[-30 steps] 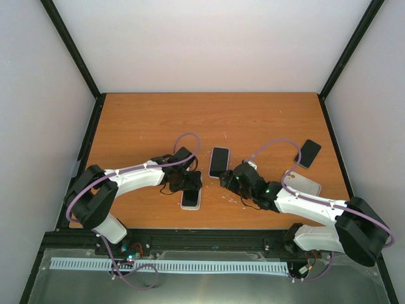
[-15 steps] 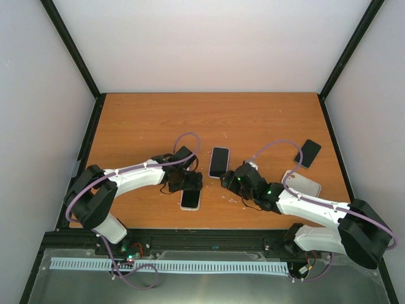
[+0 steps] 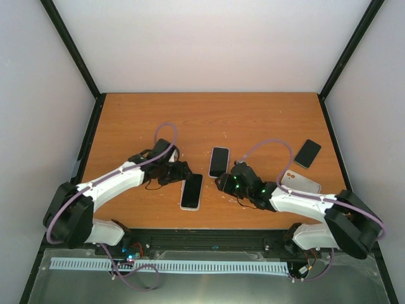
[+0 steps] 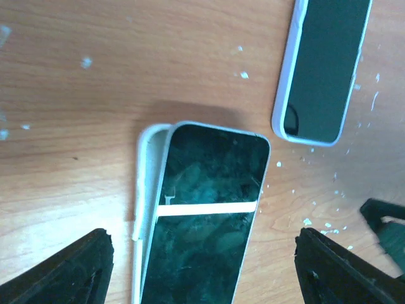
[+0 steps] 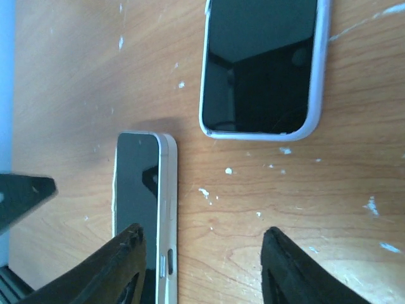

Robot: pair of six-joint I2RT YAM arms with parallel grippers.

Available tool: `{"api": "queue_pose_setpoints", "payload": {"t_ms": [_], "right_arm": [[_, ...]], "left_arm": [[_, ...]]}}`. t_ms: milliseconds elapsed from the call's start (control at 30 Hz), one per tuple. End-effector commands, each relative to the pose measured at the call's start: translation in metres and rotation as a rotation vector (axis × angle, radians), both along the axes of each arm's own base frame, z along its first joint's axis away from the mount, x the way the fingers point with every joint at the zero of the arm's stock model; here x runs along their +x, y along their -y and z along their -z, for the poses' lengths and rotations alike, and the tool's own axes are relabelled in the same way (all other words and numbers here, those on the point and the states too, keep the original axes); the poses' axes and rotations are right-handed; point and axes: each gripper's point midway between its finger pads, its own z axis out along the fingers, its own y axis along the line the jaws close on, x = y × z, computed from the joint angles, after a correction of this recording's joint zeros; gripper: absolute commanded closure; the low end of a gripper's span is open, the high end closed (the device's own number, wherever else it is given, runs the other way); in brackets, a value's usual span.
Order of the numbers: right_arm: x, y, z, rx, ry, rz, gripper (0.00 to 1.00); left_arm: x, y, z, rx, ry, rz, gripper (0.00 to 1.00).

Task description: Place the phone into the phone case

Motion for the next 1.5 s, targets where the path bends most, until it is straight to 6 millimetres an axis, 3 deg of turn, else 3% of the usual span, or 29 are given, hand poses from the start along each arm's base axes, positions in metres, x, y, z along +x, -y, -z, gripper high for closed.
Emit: {"api": "queue_pose_setpoints", "payload": {"t_ms": [0,367,700,1200,1467], "right_arm": [[0.003,-0.028,-0.001,0.065,0.015,-0.104,0.56],[0.011,-0.082,0.010,0.087,-0.003,-0.256,0.64],[0.022,-0.076,0.034,-0.019,-0.045,-0.201,0.73],[0.029,-0.096,0.034,0.006,-0.036,-0.254,0.87],[0.027,-0.111,0.030,0.043,-0.028,-0.304,0.88]], "left_arm": [[0.010,-0.009,-0.009,-0.146,0.037,-0.013,0.23],[0.017,-0.026,0.001,-0.282,0.074,-0.016,0.30],[0.024,-0.025,0.021,-0.244,0.068,0.018,0.34],[0.027,-0.014,0.033,-0.287,0.059,0.072,0.47],[0.027,-0.010,0.039,-0.303,0.040,0.088,0.51]]}}
